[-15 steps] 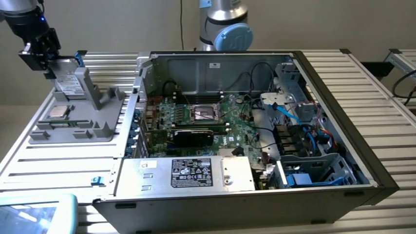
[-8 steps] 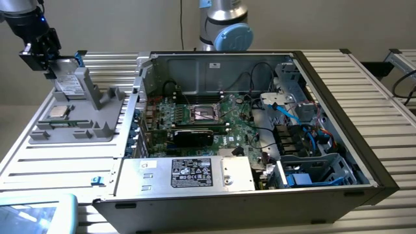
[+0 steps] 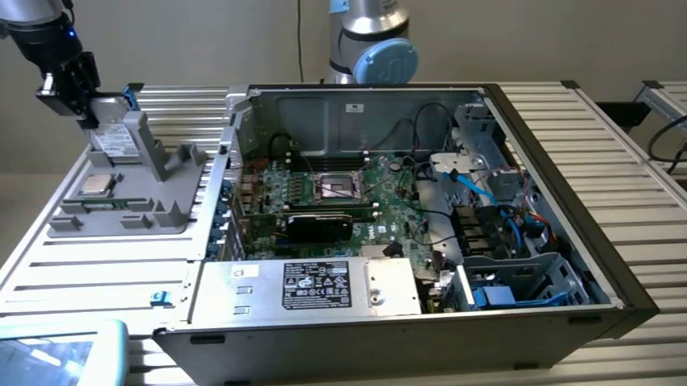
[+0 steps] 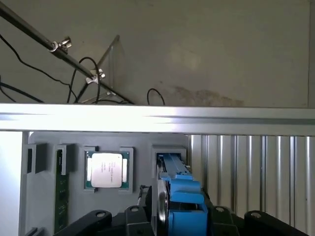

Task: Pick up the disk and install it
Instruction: 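Pick up the disk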

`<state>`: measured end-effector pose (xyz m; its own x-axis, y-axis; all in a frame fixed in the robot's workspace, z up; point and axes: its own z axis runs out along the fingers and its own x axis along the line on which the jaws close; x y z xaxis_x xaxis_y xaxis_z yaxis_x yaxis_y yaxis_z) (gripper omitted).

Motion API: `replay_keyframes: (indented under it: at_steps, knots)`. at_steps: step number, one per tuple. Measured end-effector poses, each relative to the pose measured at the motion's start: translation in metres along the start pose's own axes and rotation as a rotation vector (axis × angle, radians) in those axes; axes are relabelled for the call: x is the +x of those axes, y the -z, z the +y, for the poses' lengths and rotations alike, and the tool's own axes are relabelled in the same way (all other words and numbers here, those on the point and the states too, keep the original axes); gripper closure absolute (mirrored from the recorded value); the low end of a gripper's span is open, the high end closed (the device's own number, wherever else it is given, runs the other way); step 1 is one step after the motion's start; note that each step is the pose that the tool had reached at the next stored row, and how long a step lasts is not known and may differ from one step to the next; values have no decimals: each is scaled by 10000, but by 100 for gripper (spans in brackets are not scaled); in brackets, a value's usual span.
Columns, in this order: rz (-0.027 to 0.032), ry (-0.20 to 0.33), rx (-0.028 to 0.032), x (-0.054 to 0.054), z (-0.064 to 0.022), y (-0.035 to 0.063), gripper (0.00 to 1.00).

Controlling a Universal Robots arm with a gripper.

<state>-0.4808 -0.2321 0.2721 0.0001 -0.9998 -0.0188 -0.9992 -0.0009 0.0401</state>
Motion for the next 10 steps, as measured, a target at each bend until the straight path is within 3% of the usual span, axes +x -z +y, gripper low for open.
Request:
replay_keyframes:
  at_steps: [2,10]
  knots:
    - [8,-1,-4,0,0,-2,62]
    - [11,-1,1,0,0,-5,62]
